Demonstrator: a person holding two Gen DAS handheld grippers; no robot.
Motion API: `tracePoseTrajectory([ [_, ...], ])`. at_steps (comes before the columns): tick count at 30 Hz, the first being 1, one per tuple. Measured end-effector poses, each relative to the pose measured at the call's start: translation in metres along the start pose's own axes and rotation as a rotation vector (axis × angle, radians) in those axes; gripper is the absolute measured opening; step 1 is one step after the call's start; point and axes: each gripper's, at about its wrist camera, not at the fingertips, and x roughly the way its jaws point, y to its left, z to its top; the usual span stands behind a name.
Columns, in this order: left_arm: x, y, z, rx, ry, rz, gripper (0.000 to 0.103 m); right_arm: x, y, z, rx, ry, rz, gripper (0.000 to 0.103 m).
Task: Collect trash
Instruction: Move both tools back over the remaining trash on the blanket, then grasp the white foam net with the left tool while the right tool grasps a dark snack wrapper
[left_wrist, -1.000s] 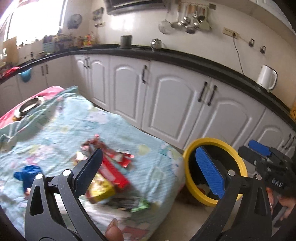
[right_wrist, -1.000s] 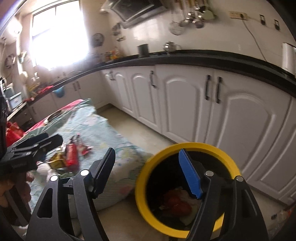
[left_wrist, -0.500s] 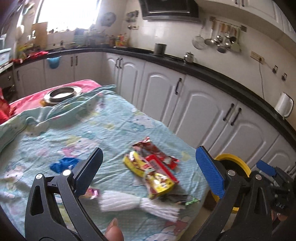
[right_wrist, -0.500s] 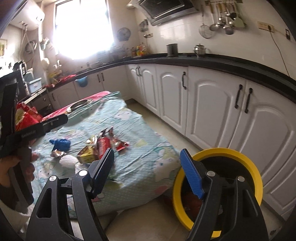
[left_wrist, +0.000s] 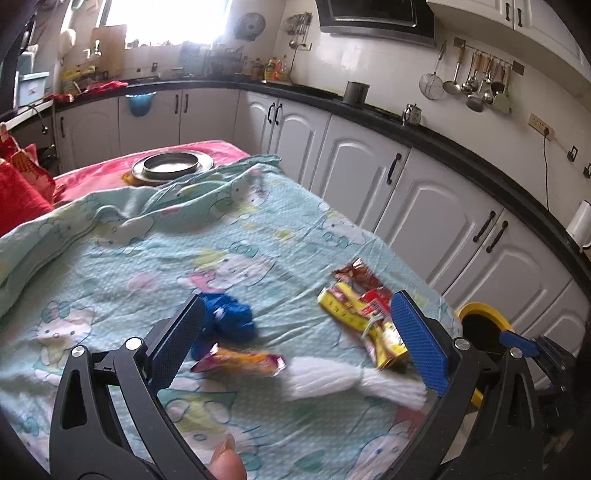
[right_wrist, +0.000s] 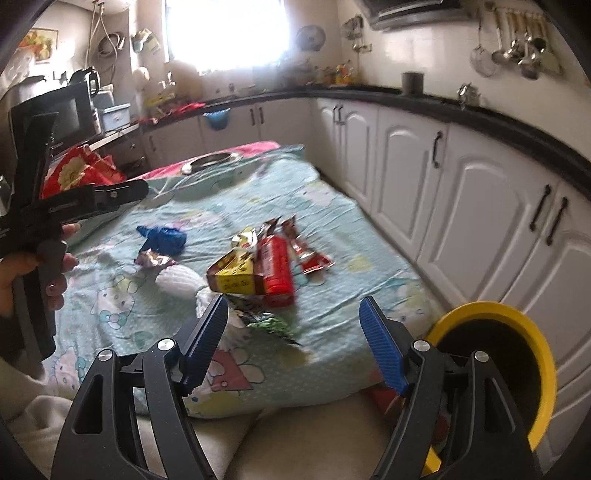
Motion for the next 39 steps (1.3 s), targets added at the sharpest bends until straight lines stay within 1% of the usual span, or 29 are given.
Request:
tracePoseTrajectory([
  [4, -0.001, 0.003, -0.012, 0.061, 0.024, -0.003, 0.091, 0.016, -0.001, -0.001, 0.001, 0.042, 0.027, 0.071],
  [6, -0.001, 0.003, -0.023, 0.094, 0.039, -0.007, 0.085, 0.022, 0.001, -0.002, -0.007, 0.055, 0.033, 0.071],
  [7, 0.001, 0.004, -0.027, 0.097, 0.050, -0.013, 0.080, 0.025, 0.002, -0.002, -0.012, 0.060, 0.038, 0.071],
  [11, 0.010, 0.006, -0.046, 0.089, 0.102, -0.059, 0.071, 0.037, 0.006, -0.006, -0.040, 0.101, 0.053, 0.061],
  [16, 0.023, 0.005, -0.061, 0.075, 0.151, -0.130, 0.064, 0.048, 0.008, -0.011, -0.071, 0.140, 0.069, 0.050],
  [18, 0.029, 0.005, -0.064, 0.072, 0.164, -0.154, 0.063, 0.053, 0.008, -0.012, -0.077, 0.153, 0.083, 0.041],
  [19, 0.032, 0.004, -0.065, 0.068, 0.170, -0.159, 0.062, 0.054, 0.009, -0.012, -0.077, 0.158, 0.095, 0.039],
  [20, 0.036, 0.004, -0.066, 0.059, 0.182, -0.172, 0.060, 0.055, 0.009, -0.013, -0.082, 0.165, 0.112, 0.032],
  [21, 0.039, 0.004, -0.066, 0.051, 0.191, -0.181, 0.059, 0.056, 0.011, -0.013, -0.089, 0.169, 0.115, 0.029],
  [22, 0.044, 0.005, -0.067, 0.035, 0.205, -0.185, 0.058, 0.056, 0.012, -0.013, -0.098, 0.169, 0.113, 0.029],
  [25, 0.051, 0.008, -0.068, 0.009, 0.218, -0.193, 0.057, 0.056, 0.012, -0.015, -0.103, 0.177, 0.121, 0.028],
  [27, 0.055, 0.008, -0.068, 0.001, 0.219, -0.202, 0.052, 0.056, 0.011, -0.017, -0.094, 0.184, 0.129, 0.024],
  [29, 0.060, 0.008, -0.068, -0.012, 0.229, -0.208, 0.041, 0.056, 0.009, -0.018, -0.078, 0.189, 0.140, 0.023],
  [30, 0.062, 0.008, -0.068, -0.013, 0.232, -0.206, 0.038, 0.055, 0.008, -0.018, -0.075, 0.189, 0.140, 0.015],
  [31, 0.064, 0.007, -0.068, -0.014, 0.235, -0.203, 0.032, 0.056, 0.007, -0.018, -0.072, 0.193, 0.142, 0.007],
  [32, 0.064, 0.007, -0.069, -0.016, 0.238, -0.204, 0.025, 0.055, 0.006, -0.018, -0.060, 0.198, 0.154, 0.005],
  [34, 0.066, 0.009, -0.069, -0.028, 0.243, -0.208, 0.019, 0.055, 0.004, -0.018, -0.045, 0.200, 0.159, 0.005],
  [38, 0.064, 0.011, -0.070, -0.034, 0.242, -0.209, 0.018, 0.048, 0.003, -0.017, -0.041, 0.178, 0.155, 0.006],
  [39, 0.063, 0.011, -0.070, -0.032, 0.239, -0.209, 0.017, 0.047, 0.001, -0.016, -0.035, 0.170, 0.155, 0.009],
])
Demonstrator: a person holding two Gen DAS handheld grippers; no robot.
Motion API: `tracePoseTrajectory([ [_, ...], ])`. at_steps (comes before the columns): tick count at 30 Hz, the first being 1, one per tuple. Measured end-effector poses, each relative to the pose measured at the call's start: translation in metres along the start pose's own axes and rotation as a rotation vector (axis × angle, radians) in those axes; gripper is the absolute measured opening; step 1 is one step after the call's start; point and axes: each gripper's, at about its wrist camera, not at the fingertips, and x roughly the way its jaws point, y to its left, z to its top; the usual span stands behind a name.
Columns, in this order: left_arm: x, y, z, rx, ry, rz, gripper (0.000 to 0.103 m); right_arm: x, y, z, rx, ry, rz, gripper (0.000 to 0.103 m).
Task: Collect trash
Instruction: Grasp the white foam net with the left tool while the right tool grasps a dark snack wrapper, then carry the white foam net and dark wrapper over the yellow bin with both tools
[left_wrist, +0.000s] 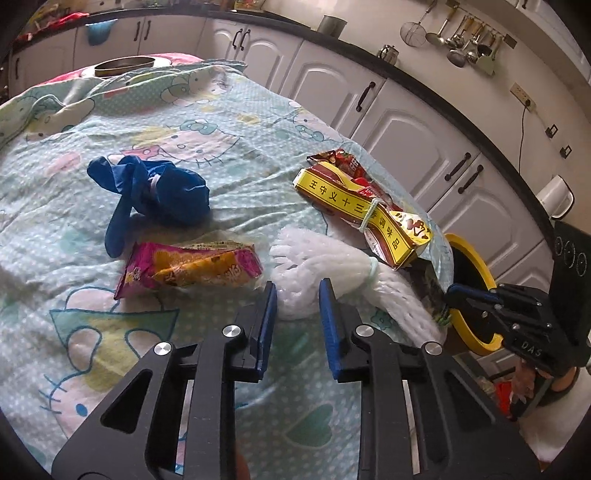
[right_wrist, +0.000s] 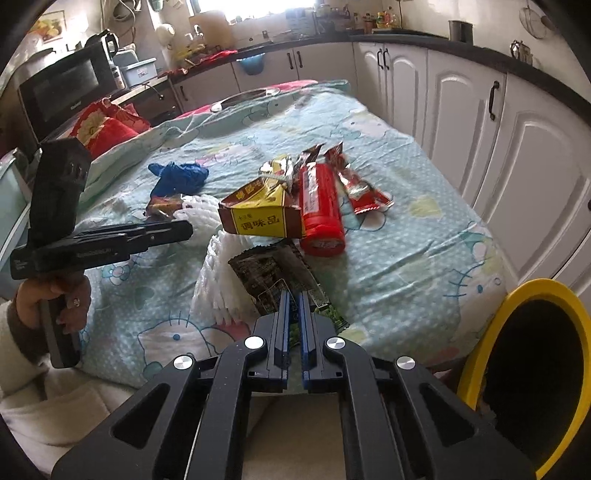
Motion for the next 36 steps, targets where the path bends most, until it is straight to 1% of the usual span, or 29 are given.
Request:
tracePoseTrajectory([
  [1, -0.001, 0.000, 0.000, 0.002, -0.002, 0.001, 0.017, -0.002, -0.002, 0.000, 0.011, -0.006, 0.001, 0.015],
  [2, -0.001, 0.000, 0.000, 0.003, -0.003, 0.002, 0.016, -0.004, -0.005, 0.000, 0.021, -0.010, 0.001, 0.028],
  [3, -0.001, 0.000, 0.000, 0.004, -0.002, 0.001, 0.015, -0.004, -0.007, -0.001, 0.027, -0.012, -0.003, 0.037],
  [5, -0.001, 0.000, 0.000, 0.006, -0.001, 0.001, 0.014, -0.003, -0.010, 0.000, 0.030, -0.006, -0.009, 0.040],
  [8, -0.001, -0.001, 0.000, 0.008, 0.001, -0.002, 0.011, 0.005, -0.014, 0.000, 0.035, 0.017, 0.024, 0.041],
  [9, -0.001, -0.001, 0.001, 0.011, 0.001, -0.003, 0.011, 0.008, -0.014, 0.000, 0.037, 0.028, 0.035, 0.045],
  [10, -0.002, -0.002, 0.000, 0.013, 0.000, -0.004, 0.010, 0.012, -0.015, 0.000, 0.041, 0.043, 0.048, 0.047],
  [15, -0.004, -0.008, -0.001, 0.040, 0.002, -0.009, 0.008, 0.022, -0.020, -0.001, 0.074, 0.057, 0.104, 0.048],
  [17, -0.005, -0.011, -0.001, 0.048, 0.007, -0.010, 0.007, 0.024, -0.019, -0.002, 0.072, 0.057, 0.110, 0.048],
  [19, -0.006, -0.014, -0.003, 0.062, 0.006, -0.005, 0.007, 0.023, -0.019, -0.003, 0.070, 0.056, 0.112, 0.044],
  [20, -0.007, -0.015, -0.004, 0.067, 0.007, -0.003, 0.006, 0.023, -0.019, -0.004, 0.068, 0.059, 0.111, 0.037],
  [21, -0.007, -0.016, -0.005, 0.071, 0.008, -0.002, 0.006, 0.023, -0.018, -0.004, 0.064, 0.061, 0.111, 0.031],
  [23, -0.009, -0.019, -0.007, 0.082, 0.011, 0.001, 0.006, 0.019, -0.015, -0.006, 0.049, 0.060, 0.122, 0.025],
  [25, -0.012, -0.022, -0.008, 0.096, 0.011, 0.009, 0.006, 0.017, -0.011, -0.007, 0.035, 0.059, 0.126, 0.023],
  [30, -0.026, -0.023, -0.008, 0.105, -0.009, 0.014, 0.006, 0.003, -0.001, -0.007, 0.009, 0.024, 0.130, 0.019],
  [36, -0.058, -0.030, 0.001, 0.106, -0.084, -0.001, 0.005, -0.020, 0.000, -0.001, 0.012, -0.034, 0.130, 0.019],
])
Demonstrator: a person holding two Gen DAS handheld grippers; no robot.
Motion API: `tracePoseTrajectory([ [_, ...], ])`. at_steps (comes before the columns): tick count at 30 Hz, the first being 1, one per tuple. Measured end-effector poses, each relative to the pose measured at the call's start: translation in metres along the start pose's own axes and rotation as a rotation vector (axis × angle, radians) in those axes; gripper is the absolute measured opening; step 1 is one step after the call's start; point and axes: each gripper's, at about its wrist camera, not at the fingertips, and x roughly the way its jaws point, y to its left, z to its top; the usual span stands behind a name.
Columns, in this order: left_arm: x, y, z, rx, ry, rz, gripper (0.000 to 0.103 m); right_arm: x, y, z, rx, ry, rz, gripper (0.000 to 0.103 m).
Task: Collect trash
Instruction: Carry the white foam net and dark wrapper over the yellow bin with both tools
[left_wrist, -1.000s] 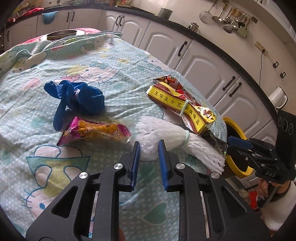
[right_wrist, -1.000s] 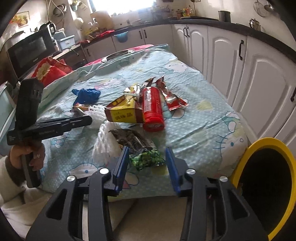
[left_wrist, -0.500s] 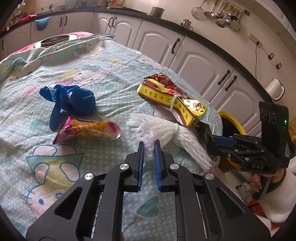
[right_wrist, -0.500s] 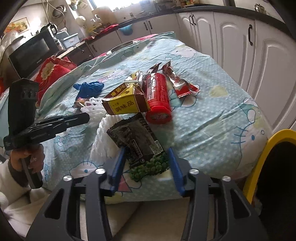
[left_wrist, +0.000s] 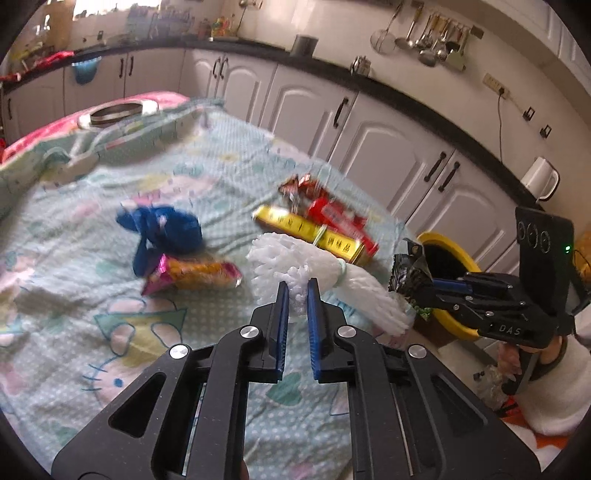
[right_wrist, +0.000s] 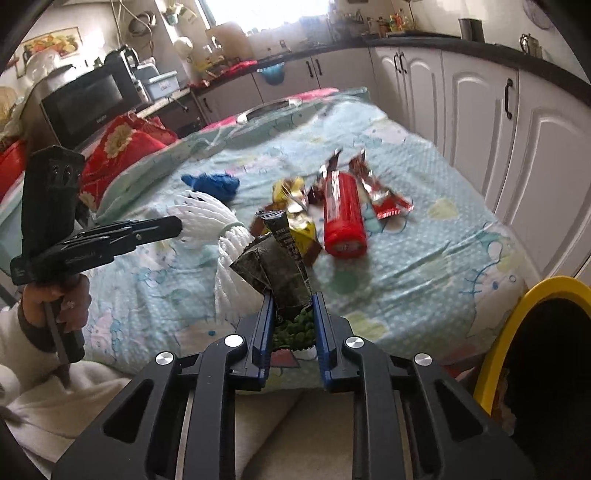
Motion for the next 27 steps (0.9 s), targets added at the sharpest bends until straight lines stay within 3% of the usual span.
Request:
tracePoseTrajectory([
  [12, -0.028, -0.045, 0.047, 0.086, -0.138, -0.048, 0.005, -0.055, -0.018, 0.011, 0.056, -0.143, -0.092, 0.019],
  [27, 0.018, -0.117, 0.062, 0.200, -0.105, -0.105, 0.005, -0.117, -0.080, -0.013, 0.229, -0.259, -0.281, 0.019],
])
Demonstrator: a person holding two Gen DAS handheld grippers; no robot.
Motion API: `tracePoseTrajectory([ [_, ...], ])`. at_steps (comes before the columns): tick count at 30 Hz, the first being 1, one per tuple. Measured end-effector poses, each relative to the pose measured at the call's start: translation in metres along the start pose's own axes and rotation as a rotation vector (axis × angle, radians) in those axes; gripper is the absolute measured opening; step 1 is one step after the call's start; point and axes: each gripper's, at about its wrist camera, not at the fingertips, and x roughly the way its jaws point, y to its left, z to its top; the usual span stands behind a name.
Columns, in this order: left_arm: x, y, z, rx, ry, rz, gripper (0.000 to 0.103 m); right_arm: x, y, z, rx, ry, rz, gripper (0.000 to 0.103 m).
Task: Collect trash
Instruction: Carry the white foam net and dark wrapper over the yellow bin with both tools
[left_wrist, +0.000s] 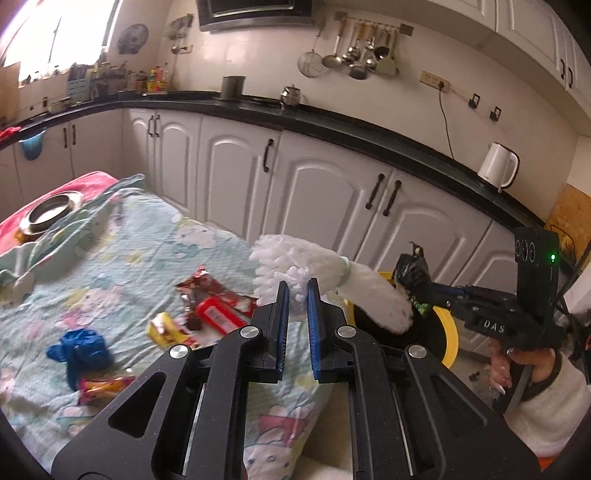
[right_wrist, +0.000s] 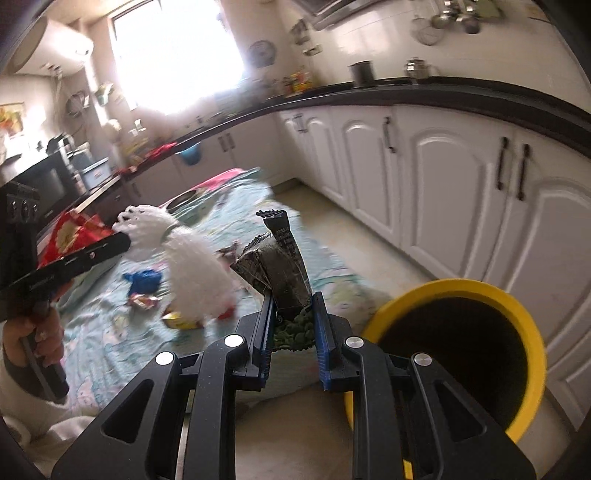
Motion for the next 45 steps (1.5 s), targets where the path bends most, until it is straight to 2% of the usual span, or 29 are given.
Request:
tracePoseTrajectory([
  [11, 0.045, -0.039, -0.005, 0.059, 0.057, -0.036, 0.006, -0.014, -0.046, -0.006, 0.082, -0.032, -0.163, 0.019],
  [22, 0.094, -0.082, -0.017, 0.150, 0.121, -0.064, 0.006, -0.020, -0.081, -0.017, 0.153, -0.035, -0.268, 0.019],
  [45, 0.173, -0.128, -0.056, 0.228, 0.282, -0.100, 0.007, 0.006, -0.147, -0.056, 0.328, 0.076, -0.328, 0.020],
])
